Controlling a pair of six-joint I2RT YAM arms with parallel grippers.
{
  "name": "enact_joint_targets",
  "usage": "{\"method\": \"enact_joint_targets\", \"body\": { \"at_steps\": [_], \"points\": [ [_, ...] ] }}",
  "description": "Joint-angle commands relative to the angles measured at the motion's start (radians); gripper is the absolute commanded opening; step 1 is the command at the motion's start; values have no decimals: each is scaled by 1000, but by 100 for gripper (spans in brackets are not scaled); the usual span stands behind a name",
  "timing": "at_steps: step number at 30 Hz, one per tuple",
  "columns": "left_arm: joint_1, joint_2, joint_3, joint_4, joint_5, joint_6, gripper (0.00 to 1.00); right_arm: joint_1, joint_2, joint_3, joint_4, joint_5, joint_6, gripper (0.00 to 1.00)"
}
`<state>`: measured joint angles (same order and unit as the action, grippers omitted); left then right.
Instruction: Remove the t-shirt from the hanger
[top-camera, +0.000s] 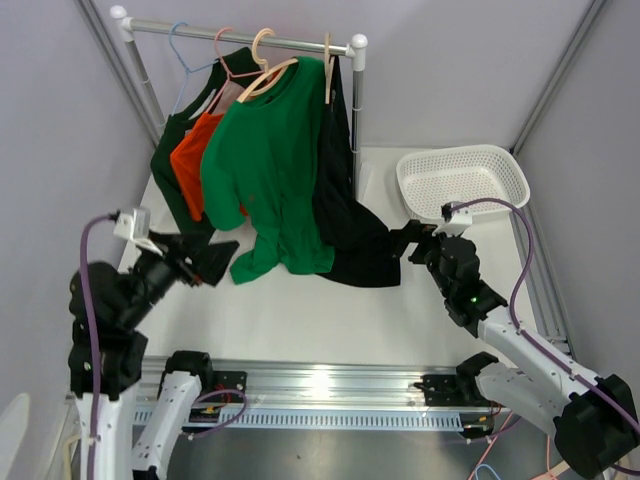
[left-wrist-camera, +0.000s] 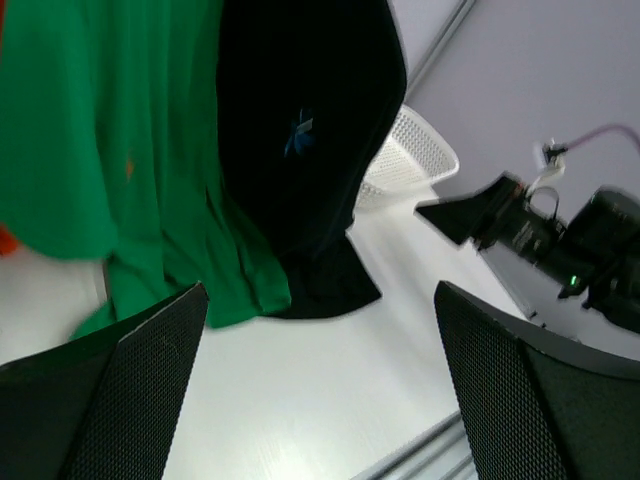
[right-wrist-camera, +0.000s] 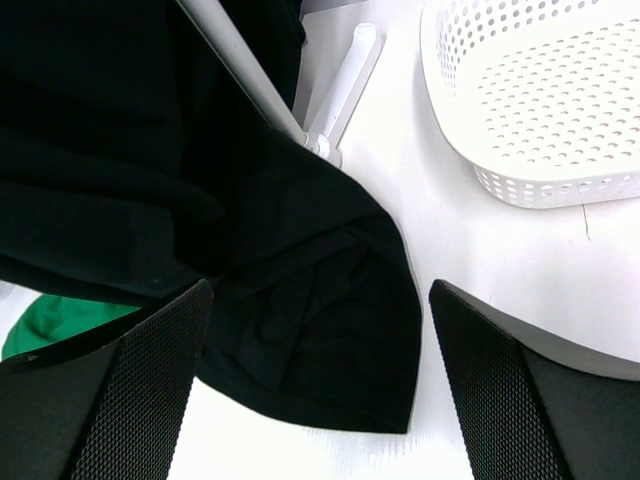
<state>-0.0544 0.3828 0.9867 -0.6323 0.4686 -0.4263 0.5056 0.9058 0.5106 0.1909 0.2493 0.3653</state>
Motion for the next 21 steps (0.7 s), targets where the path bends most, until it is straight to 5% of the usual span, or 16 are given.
{"method": "enact_joint_targets", "body": {
  "at_steps": [1,10,17,21],
  "points": [
    [-4,192,159,143,25,3,100,7,-15,0,13,28,6,94],
    [-162,625,651,77,-246,93,96,7,13,0,22,7,14,95],
    [-317,918,862,109,-407,174,98,7,4,0,19,18,8,95],
    [-367,1065,895,267,-464,253,98,7,8,2,19,15,7,95]
  ]
}}
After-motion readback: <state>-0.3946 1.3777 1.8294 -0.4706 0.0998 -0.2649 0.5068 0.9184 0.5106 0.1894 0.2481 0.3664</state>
